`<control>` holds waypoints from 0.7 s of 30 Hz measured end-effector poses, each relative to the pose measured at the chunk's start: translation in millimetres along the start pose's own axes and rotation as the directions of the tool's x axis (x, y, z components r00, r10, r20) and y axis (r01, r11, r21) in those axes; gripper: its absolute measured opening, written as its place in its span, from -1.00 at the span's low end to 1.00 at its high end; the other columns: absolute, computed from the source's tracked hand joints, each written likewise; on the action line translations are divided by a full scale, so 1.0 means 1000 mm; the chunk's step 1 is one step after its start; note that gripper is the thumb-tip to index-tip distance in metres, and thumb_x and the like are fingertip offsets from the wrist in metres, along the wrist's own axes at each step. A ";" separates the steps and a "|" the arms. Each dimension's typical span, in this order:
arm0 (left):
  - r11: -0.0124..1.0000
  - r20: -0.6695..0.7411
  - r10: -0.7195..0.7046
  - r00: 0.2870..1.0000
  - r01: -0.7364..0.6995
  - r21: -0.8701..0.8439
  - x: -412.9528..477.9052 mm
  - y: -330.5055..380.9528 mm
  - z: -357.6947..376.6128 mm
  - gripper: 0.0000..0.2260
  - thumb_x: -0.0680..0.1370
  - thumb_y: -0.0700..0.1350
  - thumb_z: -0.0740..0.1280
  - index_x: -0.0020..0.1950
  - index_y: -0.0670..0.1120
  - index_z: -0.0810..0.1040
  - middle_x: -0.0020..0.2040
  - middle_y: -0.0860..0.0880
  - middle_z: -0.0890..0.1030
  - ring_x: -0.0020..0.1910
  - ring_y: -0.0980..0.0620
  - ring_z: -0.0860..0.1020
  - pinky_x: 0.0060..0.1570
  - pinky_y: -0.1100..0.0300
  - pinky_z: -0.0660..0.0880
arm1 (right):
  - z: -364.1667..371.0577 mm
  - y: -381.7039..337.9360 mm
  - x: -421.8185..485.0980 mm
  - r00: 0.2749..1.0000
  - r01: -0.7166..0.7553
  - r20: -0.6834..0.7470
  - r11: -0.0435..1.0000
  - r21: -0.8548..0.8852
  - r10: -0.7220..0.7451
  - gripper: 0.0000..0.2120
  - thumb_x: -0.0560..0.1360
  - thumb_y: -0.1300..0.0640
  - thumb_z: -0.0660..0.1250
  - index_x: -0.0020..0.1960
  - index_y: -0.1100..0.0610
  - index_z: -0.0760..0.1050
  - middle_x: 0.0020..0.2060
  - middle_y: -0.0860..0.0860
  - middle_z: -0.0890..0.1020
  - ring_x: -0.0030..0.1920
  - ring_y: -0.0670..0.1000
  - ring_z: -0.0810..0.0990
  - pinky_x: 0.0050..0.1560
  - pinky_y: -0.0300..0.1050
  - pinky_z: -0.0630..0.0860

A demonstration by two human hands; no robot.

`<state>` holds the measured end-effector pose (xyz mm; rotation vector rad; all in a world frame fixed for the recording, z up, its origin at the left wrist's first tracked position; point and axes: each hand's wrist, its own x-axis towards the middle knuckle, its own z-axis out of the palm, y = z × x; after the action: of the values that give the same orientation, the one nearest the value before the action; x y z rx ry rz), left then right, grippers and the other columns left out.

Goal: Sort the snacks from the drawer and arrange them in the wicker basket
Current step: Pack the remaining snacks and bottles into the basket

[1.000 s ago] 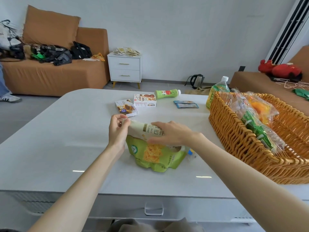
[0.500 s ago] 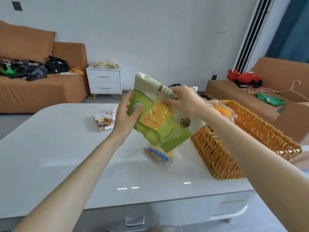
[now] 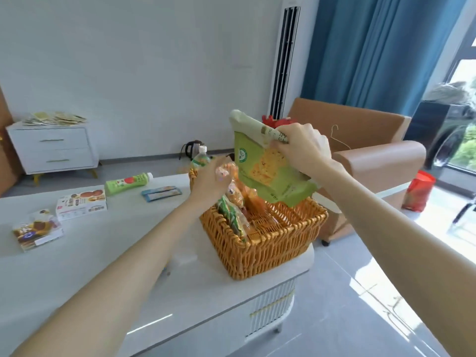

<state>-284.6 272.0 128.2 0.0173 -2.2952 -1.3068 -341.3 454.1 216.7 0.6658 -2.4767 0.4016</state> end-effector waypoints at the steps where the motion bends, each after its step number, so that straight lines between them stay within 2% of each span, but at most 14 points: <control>1: 0.998 0.053 -0.044 0.998 0.041 0.056 0.000 -0.006 0.010 -0.57 0.60 -0.12 0.26 0.47 -0.06 0.29 0.40 0.02 0.38 0.36 0.06 0.36 0.21 0.26 0.29 | 0.008 0.011 -0.001 0.999 -0.023 0.023 0.999 -0.028 0.024 -0.83 0.59 0.02 0.27 0.13 -0.08 0.58 -0.15 0.04 0.62 -0.20 0.13 0.56 -0.24 -0.07 0.41; 3: 0.976 0.167 -0.144 0.975 0.112 0.187 0.001 -0.024 0.024 -0.54 0.60 -0.04 0.25 0.48 -0.07 0.27 0.47 -0.04 0.31 0.44 -0.03 0.27 0.35 0.11 0.24 | 0.028 0.029 -0.003 0.993 -0.059 0.095 0.997 -0.055 0.064 -0.82 0.58 0.05 0.26 0.13 -0.06 0.58 -0.11 0.06 0.63 -0.15 0.16 0.58 -0.22 -0.05 0.43; 4: 0.949 0.201 -0.184 0.962 0.121 0.291 0.002 -0.034 0.029 -0.57 0.59 0.00 0.25 0.45 -0.05 0.33 0.50 -0.06 0.27 0.48 -0.07 0.21 0.40 0.02 0.19 | 0.037 0.035 -0.003 0.989 -0.063 0.131 0.996 -0.065 0.071 -0.82 0.58 0.07 0.25 0.12 -0.04 0.58 -0.09 0.07 0.63 -0.14 0.17 0.58 -0.23 -0.06 0.43; 6: 0.893 0.219 -0.211 0.952 0.097 0.439 0.003 -0.055 0.035 -0.72 0.57 0.09 0.24 0.24 0.06 0.51 0.54 -0.03 0.19 0.54 -0.07 0.06 0.42 -0.17 0.06 | 0.055 0.038 -0.001 0.978 -0.038 0.200 0.997 -0.074 0.052 -0.83 0.58 0.08 0.24 0.08 -0.01 0.58 -0.09 0.06 0.63 -0.15 0.17 0.59 -0.25 -0.08 0.41; 7: 0.895 0.230 -0.195 0.954 0.077 0.439 0.005 -0.064 0.035 -0.79 0.57 0.13 0.23 0.10 0.08 0.54 0.53 -0.02 0.20 0.55 -0.03 0.01 0.43 -0.22 0.04 | 0.063 0.037 0.002 0.970 -0.011 0.240 0.998 -0.066 0.027 -0.84 0.58 0.08 0.24 0.08 0.01 0.57 -0.10 0.05 0.61 -0.14 0.17 0.59 -0.26 -0.09 0.39; 8: 0.908 0.242 -0.161 0.957 0.048 0.417 0.005 -0.070 0.034 -0.80 0.57 0.14 0.22 0.01 0.07 0.54 0.51 -0.01 0.25 0.55 -0.01 0.00 0.44 -0.21 0.07 | 0.069 0.034 0.005 0.956 0.031 0.293 0.998 -0.060 -0.012 -0.85 0.58 0.07 0.24 0.08 0.02 0.56 -0.11 0.03 0.59 -0.13 0.17 0.59 -0.26 -0.09 0.38; 10: 0.912 0.252 -0.136 0.958 0.022 0.409 0.003 -0.077 0.028 -0.77 0.56 0.18 0.21 -0.02 0.07 0.53 0.43 0.00 0.35 0.50 -0.03 0.15 0.42 -0.11 0.18 | 0.082 0.028 0.010 0.903 0.142 0.419 0.987 -0.077 -0.097 -0.85 0.59 0.06 0.25 0.11 0.04 0.54 -0.08 0.04 0.58 -0.11 0.14 0.57 -0.25 -0.08 0.39; 12: 0.903 0.254 -0.138 0.957 0.016 0.430 0.002 -0.079 0.023 -0.73 0.54 0.23 0.18 0.02 0.10 0.52 0.40 0.03 0.36 0.44 -0.04 0.26 0.38 -0.09 0.25 | 0.096 0.024 0.011 0.848 0.204 0.518 0.972 -0.116 -0.116 -0.84 0.59 0.13 0.24 0.13 0.08 0.51 -0.07 0.04 0.59 -0.11 0.11 0.58 -0.25 -0.07 0.45; 14: 0.883 0.260 -0.151 0.954 0.012 0.470 0.002 -0.079 0.020 -0.65 0.55 0.26 0.16 0.14 0.07 0.52 0.40 0.05 0.36 0.43 -0.02 0.25 0.37 -0.04 0.26 | 0.112 0.020 0.008 0.807 0.232 0.581 0.961 -0.154 -0.101 -0.87 0.59 0.19 0.21 0.11 0.09 0.48 -0.13 0.01 0.56 -0.21 0.04 0.55 -0.31 -0.15 0.44; 17: 0.882 0.251 -0.126 0.960 -0.007 0.471 0.001 -0.079 0.019 -0.58 0.55 0.25 0.16 0.23 0.00 0.51 0.38 0.01 0.37 0.41 0.01 0.24 0.35 0.03 0.22 | 0.135 0.020 0.005 0.791 0.235 0.604 0.960 -0.155 -0.097 -0.79 0.59 0.22 0.20 0.20 0.07 0.45 -0.23 -0.03 0.48 -0.33 -0.05 0.45 -0.43 -0.24 0.31; 21: 0.908 0.250 -0.115 0.961 -0.001 0.419 -0.001 -0.082 0.018 -0.62 0.56 0.21 0.20 0.21 -0.01 0.52 0.38 0.01 0.37 0.40 0.04 0.27 0.35 0.09 0.21 | 0.150 0.034 0.001 0.797 0.231 0.590 0.968 -0.098 -0.130 -0.60 0.59 0.29 0.16 0.35 -0.04 0.38 -0.04 0.03 0.55 -0.20 0.05 0.54 -0.43 -0.21 0.28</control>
<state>-310.1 241.7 53.7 0.0541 -2.7917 -0.8611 -423.5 421.1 91.5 1.0744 -2.9296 -0.1133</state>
